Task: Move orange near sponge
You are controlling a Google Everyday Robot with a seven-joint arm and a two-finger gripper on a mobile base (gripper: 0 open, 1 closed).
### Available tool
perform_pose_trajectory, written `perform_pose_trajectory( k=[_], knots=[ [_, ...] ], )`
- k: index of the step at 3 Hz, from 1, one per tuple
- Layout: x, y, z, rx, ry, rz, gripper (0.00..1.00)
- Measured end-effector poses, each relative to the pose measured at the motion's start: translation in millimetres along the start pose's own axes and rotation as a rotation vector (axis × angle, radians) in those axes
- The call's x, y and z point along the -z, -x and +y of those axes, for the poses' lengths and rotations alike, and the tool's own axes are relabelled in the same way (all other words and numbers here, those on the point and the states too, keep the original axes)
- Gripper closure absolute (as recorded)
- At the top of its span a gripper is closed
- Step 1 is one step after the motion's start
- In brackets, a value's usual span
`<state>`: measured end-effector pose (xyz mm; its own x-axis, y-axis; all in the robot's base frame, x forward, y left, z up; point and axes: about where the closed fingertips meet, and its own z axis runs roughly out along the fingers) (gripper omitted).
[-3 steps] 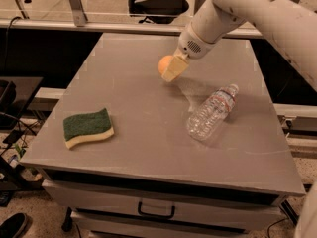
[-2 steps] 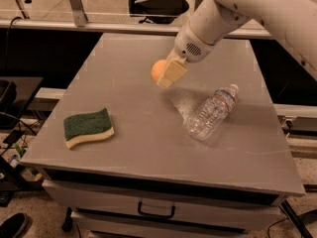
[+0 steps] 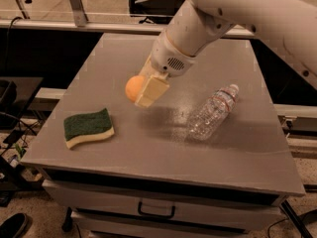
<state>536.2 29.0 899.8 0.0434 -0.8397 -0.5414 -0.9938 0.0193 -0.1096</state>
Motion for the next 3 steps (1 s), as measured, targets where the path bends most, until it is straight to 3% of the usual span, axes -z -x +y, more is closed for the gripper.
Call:
perform_pose_trajectory(
  k=[2,3],
  knots=[
    [-44.6,19.6,21.3,0.104,0.05,0.013,1.0],
    [-56.0,19.3,23.3,0.12,0.061,0.017,1.0]
  ],
)
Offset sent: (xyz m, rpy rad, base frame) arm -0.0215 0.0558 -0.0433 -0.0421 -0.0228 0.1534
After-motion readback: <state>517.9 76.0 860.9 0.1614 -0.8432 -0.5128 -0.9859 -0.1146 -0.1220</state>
